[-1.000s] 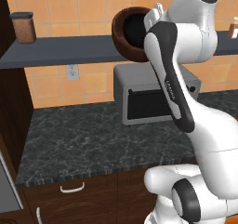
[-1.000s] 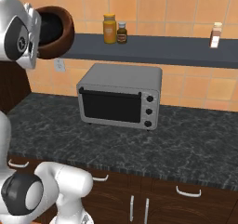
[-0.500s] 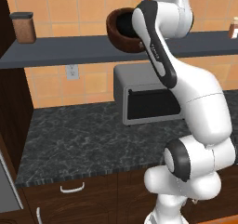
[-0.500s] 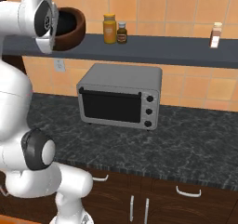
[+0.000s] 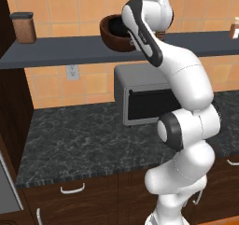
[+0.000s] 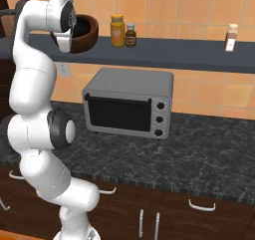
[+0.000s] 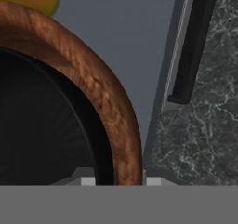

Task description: Pick up the bowls on the counter and stack them on top of one another in the open cabinet. Place the smaller bowl on top of the larger bowl.

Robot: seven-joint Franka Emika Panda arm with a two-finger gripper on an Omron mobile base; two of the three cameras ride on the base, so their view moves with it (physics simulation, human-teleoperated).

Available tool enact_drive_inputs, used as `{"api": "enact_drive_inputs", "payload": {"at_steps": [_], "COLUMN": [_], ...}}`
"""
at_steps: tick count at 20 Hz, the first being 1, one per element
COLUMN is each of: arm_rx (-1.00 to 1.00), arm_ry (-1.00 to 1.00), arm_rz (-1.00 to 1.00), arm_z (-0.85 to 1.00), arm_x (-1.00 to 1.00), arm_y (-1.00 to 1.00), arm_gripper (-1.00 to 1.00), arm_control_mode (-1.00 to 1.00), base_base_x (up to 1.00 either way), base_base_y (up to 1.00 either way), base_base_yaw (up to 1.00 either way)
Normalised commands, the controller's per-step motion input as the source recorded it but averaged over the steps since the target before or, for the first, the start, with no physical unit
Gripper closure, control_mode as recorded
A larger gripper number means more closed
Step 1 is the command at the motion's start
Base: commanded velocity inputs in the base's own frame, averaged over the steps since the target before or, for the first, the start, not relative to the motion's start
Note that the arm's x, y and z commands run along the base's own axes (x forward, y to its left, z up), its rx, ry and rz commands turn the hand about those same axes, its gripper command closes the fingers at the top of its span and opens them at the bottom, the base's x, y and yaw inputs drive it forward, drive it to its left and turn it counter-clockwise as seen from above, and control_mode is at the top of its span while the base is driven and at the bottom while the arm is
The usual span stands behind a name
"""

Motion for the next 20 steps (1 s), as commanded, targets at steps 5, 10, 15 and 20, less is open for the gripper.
{"api": "enact_drive_inputs", "payload": {"at_steps": [5,10,15,20], "arm_rx": [0.00,0.00,0.00,0.02], "arm_ry": [-0.02,-0.01,-0.19,-0.31], "arm_rz": [0.01,0.00,0.00,0.00], "arm_z": [-0.42,-0.42,-0.24,-0.11], "arm_x": [0.66,0.60,0.27,-0.03], "arm_y": [0.10,0.21,0.04,0.00], "arm_gripper": [1.00,-1.00,-1.00,-1.00], "arm_control_mode": [-1.00,-1.00,-1.00,-1.00], "base_base_x": [0.00,0.00,0.00,0.00], "base_base_y": [0.00,0.00,0.00,0.00], "base_base_yaw": [0.00,0.00,0.00,0.00]}}
